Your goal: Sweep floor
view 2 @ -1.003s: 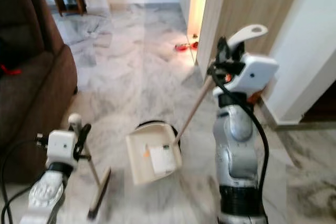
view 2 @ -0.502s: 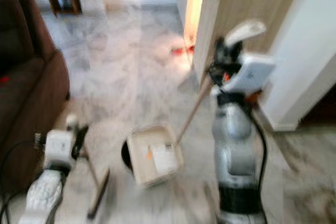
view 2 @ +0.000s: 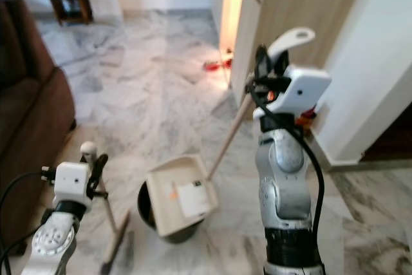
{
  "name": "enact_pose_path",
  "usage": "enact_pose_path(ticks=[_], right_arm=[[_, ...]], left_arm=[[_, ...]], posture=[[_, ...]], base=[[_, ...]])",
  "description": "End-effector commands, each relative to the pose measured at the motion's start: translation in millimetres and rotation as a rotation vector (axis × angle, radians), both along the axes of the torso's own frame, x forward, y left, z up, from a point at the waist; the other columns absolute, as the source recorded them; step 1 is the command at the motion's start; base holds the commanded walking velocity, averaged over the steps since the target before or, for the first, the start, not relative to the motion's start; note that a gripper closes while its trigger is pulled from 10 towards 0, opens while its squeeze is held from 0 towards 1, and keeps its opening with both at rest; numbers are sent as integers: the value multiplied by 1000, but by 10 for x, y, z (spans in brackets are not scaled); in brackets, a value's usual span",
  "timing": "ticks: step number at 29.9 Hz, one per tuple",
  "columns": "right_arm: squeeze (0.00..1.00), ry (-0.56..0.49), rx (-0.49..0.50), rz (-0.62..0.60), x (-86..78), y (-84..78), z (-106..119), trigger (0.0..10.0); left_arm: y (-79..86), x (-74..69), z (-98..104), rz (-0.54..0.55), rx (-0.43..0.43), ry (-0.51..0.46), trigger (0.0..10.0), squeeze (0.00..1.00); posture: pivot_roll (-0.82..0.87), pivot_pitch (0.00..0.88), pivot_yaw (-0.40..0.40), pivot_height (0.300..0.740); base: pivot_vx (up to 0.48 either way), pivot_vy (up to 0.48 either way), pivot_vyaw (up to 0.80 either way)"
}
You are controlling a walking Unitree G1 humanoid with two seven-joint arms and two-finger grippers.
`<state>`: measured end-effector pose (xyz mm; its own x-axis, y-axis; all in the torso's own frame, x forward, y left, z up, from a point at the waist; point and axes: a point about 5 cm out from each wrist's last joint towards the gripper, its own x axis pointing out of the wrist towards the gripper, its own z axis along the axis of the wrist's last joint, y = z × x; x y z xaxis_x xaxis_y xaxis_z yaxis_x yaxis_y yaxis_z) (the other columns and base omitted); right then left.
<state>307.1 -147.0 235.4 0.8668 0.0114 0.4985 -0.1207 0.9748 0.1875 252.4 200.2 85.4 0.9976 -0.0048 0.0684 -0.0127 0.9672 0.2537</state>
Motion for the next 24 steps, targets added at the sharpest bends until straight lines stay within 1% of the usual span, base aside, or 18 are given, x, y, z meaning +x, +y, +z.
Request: enact_pose_path(ticks=[1, 13, 22, 24], right_arm=[[0, -69, 17, -14, -49, -42, 139, 10000], [0, -69, 23, 7, -55, 5, 148, 10000], [0, -72, 18, 48, -68, 102, 167, 10000], [0, -74, 16, 59, -72, 124, 171, 10000]], left_arm=[[-40, 20, 78, -18, 14, -45, 10000, 0], [-47, 17, 79, -20, 11, -46, 10000, 0], [-43, 19, 80, -13, 8, -49, 10000, 0], [-42, 19, 83, -9, 4, -53, 10000, 0]], posture=[[12, 0, 17, 740], [11, 0, 13, 740], [13, 0, 8, 740], [12, 0, 8, 740]], base=[[274, 0, 0], [276, 0, 0], [273, 0, 0], [0, 0, 0]])
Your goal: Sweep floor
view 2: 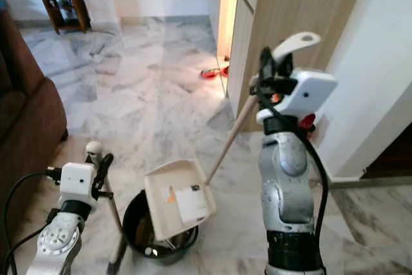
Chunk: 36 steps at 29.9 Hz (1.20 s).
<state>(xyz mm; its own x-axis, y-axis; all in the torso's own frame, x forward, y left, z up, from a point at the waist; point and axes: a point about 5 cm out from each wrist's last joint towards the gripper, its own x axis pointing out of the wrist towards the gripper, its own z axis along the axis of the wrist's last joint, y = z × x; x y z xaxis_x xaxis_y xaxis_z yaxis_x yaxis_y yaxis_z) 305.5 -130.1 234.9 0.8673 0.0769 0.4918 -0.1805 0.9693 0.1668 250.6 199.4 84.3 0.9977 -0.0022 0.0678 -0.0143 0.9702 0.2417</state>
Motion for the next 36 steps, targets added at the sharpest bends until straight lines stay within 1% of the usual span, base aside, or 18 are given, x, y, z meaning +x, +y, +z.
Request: enact_pose_path(ticks=[1, 3, 4, 8, 10, 13, 16, 17, 22, 23, 24, 25, 26, 32, 33, 36], right_arm=[[0, -80, 35, 11, -59, -18, 175, 10000], [0, -76, 39, 31, -65, 20, 164, 10000], [0, -75, 46, 54, -79, 73, 158, 10000], [0, -81, 44, 76, -97, 135, 165, 10000], [0, -108, 7, 89, -118, 190, 190, 10000], [0, -131, -12, 113, -143, 262, 216, 10000], [0, -176, -71, 182, -212, 427, 247, 10000], [0, -204, -93, 215, -267, 526, 268, 10000], [0, -253, -86, 267, -358, 687, 333, 10000], [0, -286, -120, 283, -395, 754, 358, 10000], [0, -286, -120, 283, -395, 754, 358, 10000], [0, -316, -158, 308, -435, 832, 372, 10000], [0, -321, -165, 314, -443, 848, 373, 10000], [0, -342, -103, 294, -502, 886, 423, 10000], [0, -388, -141, 295, -547, 920, 460, 10000], [0, -422, -185, 318, -608, 993, 462, 10000]], left_arm=[[-35, 36, 97, -11, 14, -58, 10000, 0], [-41, 36, 100, -15, 12, -60, 10000, 0], [-43, 36, 101, -17, 11, -61, 10000, 0], [-49, 35, 102, -18, 10, -61, 10000, 0], [-51, 35, 102, -18, 9, -62, 10000, 0], [-55, 35, 100, -19, 8, -62, 10000, 0], [-62, 34, 98, -22, 7, -63, 10000, 0], [-64, 33, 96, -22, 6, -63, 10000, 0], [-65, 29, 93, -24, 6, -64, 10000, 0], [-68, 28, 91, -26, 6, -63, 10000, 0], [-68, 28, 91, -26, 6, -63, 10000, 0], [-71, 28, 91, -29, 7, -63, 10000, 0], [-72, 28, 91, -29, 7, -64, 10000, 0], [-73, 27, 95, -28, 6, -66, 10000, 0], [-72, 30, 96, -27, 5, -66, 10000, 0], [-71, 35, 98, -30, 5, -67, 10000, 0]], posture=[[12, 0, 8, 740], [13, 0, 6, 740], [13, 0, 6, 740], [12, 0, 5, 740], [12, 0, 3, 740], [10, 0, 3, 740], [10, 0, 1, 740], [11, 0, 3, 740], [13, 0, 3, 740], [13, 0, 3, 740], [13, 0, 3, 740], [13, 0, 3, 740], [13, 0, 3, 740], [19, 0, -2, 740], [16, 0, -1, 740], [14, 0, -2, 740]], base=[[0, 0, 0], [0, 0, 0], [0, 0, 0], [0, 0, 0], [0, 0, 0], [0, 0, 0], [0, 0, 0], [0, 0, 0], [0, 0, 0], [0, 0, 0], [0, 0, 0], [0, 0, 0], [0, 0, 0], [0, 0, 0], [0, 0, 0], [0, 0, 0]])
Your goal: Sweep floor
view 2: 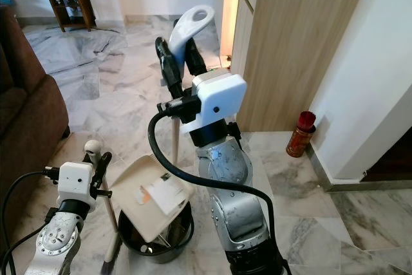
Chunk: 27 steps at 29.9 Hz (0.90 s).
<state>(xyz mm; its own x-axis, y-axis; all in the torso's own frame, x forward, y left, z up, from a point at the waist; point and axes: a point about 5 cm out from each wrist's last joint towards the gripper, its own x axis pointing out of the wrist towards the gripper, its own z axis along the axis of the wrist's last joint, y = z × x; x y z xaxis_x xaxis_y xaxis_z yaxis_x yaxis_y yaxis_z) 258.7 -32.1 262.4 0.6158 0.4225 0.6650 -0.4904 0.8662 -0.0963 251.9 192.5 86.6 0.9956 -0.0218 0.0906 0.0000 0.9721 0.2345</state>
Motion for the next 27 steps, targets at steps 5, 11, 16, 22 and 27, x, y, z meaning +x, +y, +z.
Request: enact_pose_path(ticks=[5, 11, 16, 22, 27], right_arm=[[0, -173, -38, -16, -178, 33, 165, 10000], [0, -214, -71, -8, -230, 100, 167, 10000], [0, -221, -75, -2, -245, 116, 166, 10000], [0, -242, -76, 2, -256, 141, 192, 10000], [0, -131, -5, 77, -238, 179, 141, 10000]], left_arm=[[-7, 24, 78, -12, 12, -44, 10000, 0], [-15, 37, 79, -30, 15, -40, 10000, 0], [-15, 47, 84, -21, 13, -45, 10000, 0], [-17, 45, 85, -19, 11, -47, 10000, 0], [-31, 46, 84, -20, 8, -49, 10000, 0]], posture=[[17, 0, 11, 740], [12, 0, 13, 740], [25, 0, 3, 740], [27, 0, 1, 740], [28, 0, -3, 740]], base=[[0, 0, 0], [0, 0, 0], [0, 0, 0], [0, 0, 0], [0, 0, 0]])
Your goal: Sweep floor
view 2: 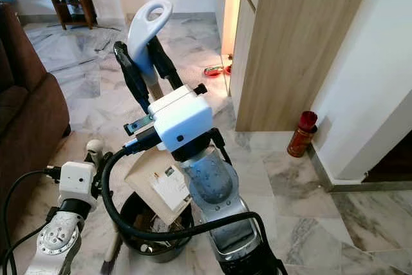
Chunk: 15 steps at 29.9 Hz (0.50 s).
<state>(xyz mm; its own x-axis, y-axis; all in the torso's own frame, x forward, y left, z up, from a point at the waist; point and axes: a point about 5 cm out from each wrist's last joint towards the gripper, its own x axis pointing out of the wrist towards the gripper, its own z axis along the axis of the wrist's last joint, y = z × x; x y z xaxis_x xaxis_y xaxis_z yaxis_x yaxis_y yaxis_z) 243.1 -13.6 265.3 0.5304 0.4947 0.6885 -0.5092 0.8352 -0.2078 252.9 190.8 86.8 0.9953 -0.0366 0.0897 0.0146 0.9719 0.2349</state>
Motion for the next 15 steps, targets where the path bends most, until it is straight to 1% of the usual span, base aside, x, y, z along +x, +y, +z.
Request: enact_pose_path(ticks=[1, 9, 11, 15], right_arm=[[0, -27, 70, 42, -82, -8, 113, 10000], [0, -82, 26, 11, -84, -21, 116, 10000], [0, -107, -2, 1, -89, -19, 119, 10000], [0, -109, -17, 1, -87, -6, 107, 10000]], left_arm=[[-15, 36, 82, -5, 7, -50, 10000, 0], [-23, 35, 79, -2, 3, -52, 10000, 0], [-26, 36, 76, -2, 2, -51, 10000, 0], [-28, 38, 76, -3, 1, -51, 10000, 0]], posture=[[28, 0, -3, 740], [31, 0, -10, 740], [30, 0, -11, 740], [30, 0, -12, 740]], base=[[0, 0, 0], [0, 0, 0], [0, 0, 0], [0, 0, 0]])
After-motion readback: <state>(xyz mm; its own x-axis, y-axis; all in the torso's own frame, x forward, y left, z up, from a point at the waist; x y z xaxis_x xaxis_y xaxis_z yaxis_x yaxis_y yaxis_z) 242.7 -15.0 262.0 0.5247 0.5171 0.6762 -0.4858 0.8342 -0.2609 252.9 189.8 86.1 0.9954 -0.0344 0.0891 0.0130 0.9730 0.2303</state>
